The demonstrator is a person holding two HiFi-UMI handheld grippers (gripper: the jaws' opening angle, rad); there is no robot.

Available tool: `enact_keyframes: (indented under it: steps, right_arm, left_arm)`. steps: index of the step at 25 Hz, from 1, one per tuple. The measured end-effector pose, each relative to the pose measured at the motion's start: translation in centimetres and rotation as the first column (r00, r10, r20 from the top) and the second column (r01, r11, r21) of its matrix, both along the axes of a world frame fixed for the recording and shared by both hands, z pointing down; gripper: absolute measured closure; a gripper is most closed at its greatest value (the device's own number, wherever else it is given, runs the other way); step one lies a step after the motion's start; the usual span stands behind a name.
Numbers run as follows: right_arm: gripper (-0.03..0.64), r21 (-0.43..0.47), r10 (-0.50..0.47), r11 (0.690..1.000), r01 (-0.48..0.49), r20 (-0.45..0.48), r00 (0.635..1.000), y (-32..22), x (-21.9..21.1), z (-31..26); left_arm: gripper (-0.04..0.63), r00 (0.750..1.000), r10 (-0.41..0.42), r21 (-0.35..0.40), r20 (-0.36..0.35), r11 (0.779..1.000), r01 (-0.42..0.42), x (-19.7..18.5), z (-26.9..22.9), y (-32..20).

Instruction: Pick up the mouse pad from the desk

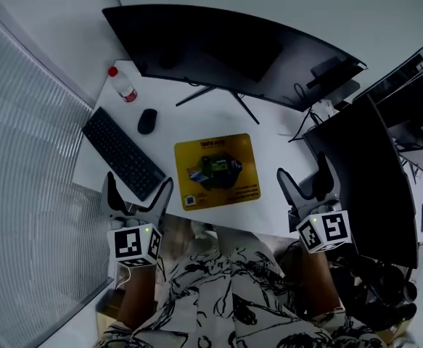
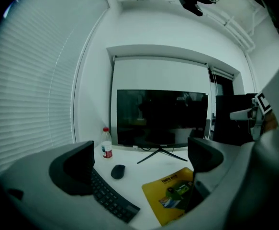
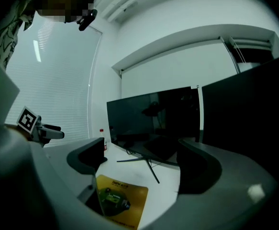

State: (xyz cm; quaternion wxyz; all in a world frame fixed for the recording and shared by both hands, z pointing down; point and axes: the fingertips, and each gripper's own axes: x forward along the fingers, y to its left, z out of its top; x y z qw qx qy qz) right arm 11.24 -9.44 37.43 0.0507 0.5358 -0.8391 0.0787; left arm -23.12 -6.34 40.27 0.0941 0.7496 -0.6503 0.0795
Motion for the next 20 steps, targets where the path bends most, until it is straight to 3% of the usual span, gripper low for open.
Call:
enact_keyframes:
  steps: [4,9,14,20]
  right_arm:
    - [0.144,-0.107,0.007,0.994,-0.010,-0.027,1.000,-2.2,0.5,4.7]
    - [0.144,-0.232,-0.060,0.972,0.041,-0.072,0.996,-4.6,-0.2,10.5]
    - [0.146,-0.361,-0.144,0.927,0.104,-0.084,0.986,-5.3,-1.2,17.1]
    - [0.166,-0.473,-0.202,0.870,0.137,-0.088,0.976,-5.9,-2.7,23.2]
  left_arm:
    - [-0.005,0.998,-0.022,-0.105,-0.063,0.994,0.015,1.0,5.2,-0.8]
    - [-0.005,0.994,-0.045,-0.250,-0.102,0.968,0.018,3.0,11.6,-0.9]
    - [-0.005,0.987,-0.072,-0.351,-0.142,0.936,0.018,5.0,17.1,-1.1]
    - [0.011,0.979,-0.102,-0.477,-0.177,0.879,0.005,6.9,22.6,-1.4]
